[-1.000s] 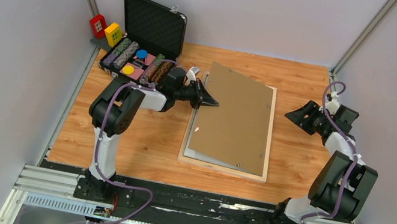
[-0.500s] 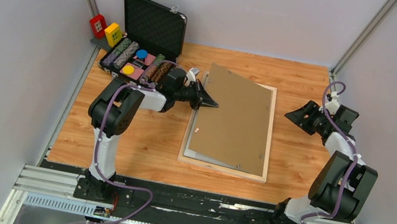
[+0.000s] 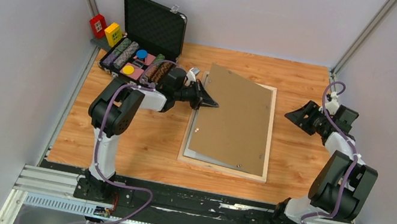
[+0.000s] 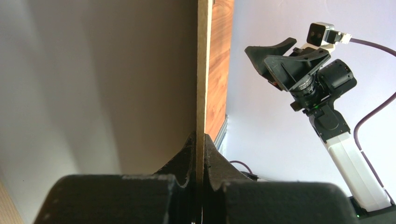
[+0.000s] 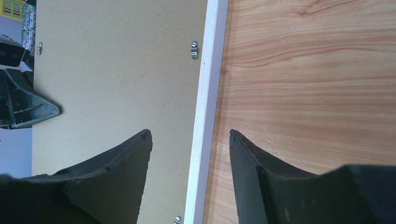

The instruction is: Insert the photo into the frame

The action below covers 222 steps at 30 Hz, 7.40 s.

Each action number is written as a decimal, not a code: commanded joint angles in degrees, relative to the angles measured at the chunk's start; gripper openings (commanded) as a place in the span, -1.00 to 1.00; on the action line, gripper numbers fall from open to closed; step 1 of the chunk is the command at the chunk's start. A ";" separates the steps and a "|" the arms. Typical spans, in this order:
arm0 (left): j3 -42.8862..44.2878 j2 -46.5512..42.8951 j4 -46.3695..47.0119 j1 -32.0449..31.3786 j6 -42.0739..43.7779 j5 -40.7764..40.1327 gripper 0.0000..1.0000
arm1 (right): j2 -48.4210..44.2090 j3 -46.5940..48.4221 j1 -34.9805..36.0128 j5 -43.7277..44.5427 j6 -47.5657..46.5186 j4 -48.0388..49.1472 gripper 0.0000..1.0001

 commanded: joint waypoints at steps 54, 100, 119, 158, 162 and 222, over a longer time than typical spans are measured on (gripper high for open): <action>13.17 1.96 -27.58 -3.35 18.87 -3.74 0.99 | -0.04 -0.34 -0.50 -1.49 -0.64 2.82 0.22; 19.63 -0.89 -42.09 -7.02 28.52 -10.66 1.00 | -0.41 -0.47 -0.86 -1.58 -0.72 2.83 0.22; 24.13 -1.69 -49.60 -8.34 34.42 -15.85 1.00 | -0.38 -0.43 -1.01 -1.67 -0.64 2.80 0.22; 24.58 -2.61 -52.99 -9.62 37.58 -19.43 1.00 | -1.64 -1.00 0.16 -1.54 -1.05 3.18 0.22; 25.57 -1.24 -53.71 -10.11 38.05 -19.25 1.00 | -1.70 -1.02 0.90 -1.25 -1.29 3.19 0.22; 27.21 -1.84 -57.62 -10.98 43.94 -24.90 1.00 | 13.38 4.32 19.01 18.72 -8.11 -4.32 0.13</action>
